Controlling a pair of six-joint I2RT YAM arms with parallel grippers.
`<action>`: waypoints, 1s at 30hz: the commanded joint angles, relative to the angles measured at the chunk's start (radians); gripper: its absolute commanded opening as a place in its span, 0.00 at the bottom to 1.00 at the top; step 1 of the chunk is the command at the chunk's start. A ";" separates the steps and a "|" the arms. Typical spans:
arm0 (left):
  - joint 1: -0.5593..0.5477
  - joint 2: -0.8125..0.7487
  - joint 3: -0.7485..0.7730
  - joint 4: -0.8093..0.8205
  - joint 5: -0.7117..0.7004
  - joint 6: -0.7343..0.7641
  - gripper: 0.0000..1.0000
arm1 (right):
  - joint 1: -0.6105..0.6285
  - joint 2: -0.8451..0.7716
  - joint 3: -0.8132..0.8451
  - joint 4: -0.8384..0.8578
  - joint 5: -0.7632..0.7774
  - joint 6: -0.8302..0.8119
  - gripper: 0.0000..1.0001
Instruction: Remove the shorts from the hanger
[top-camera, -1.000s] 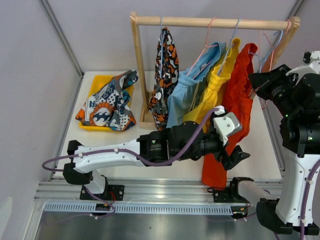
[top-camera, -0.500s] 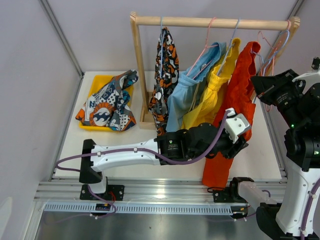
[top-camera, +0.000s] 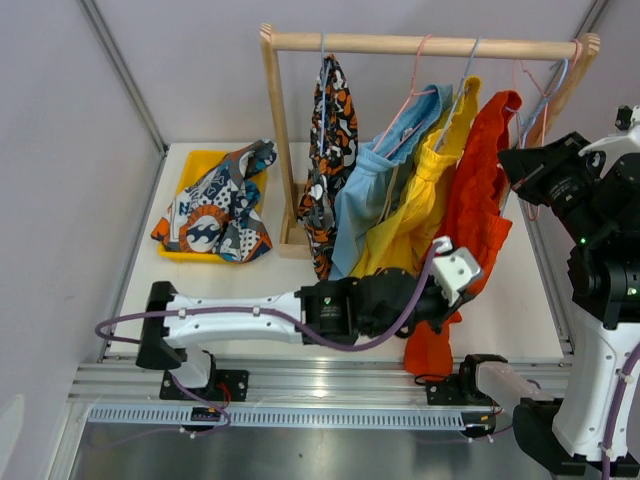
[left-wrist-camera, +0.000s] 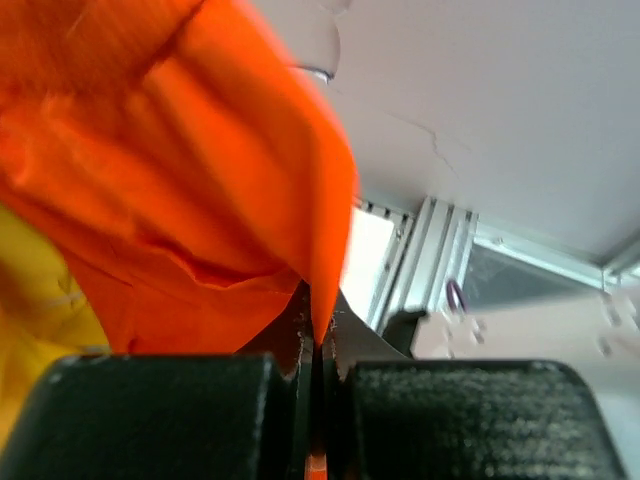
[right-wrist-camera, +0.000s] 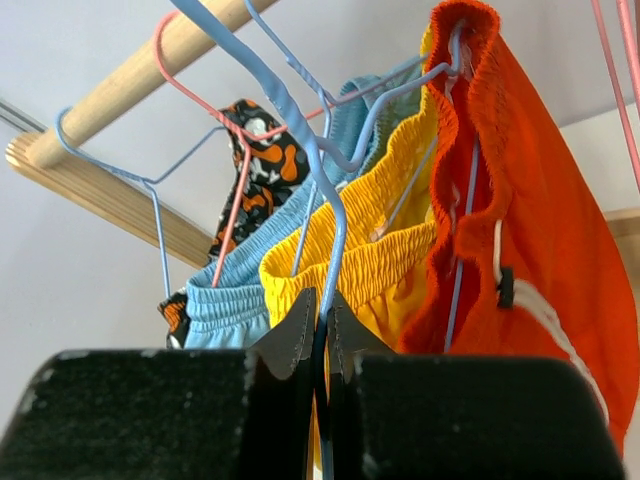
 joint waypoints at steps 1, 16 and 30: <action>-0.098 -0.122 -0.100 0.073 -0.073 -0.017 0.00 | 0.004 0.045 0.108 0.049 0.009 -0.041 0.00; -0.229 -0.121 -0.326 0.147 -0.193 -0.126 0.00 | 0.004 0.103 0.219 -0.055 0.029 -0.056 0.00; 0.176 0.087 0.172 -0.110 -0.167 -0.098 0.00 | 0.004 -0.138 0.128 -0.408 -0.048 0.001 0.00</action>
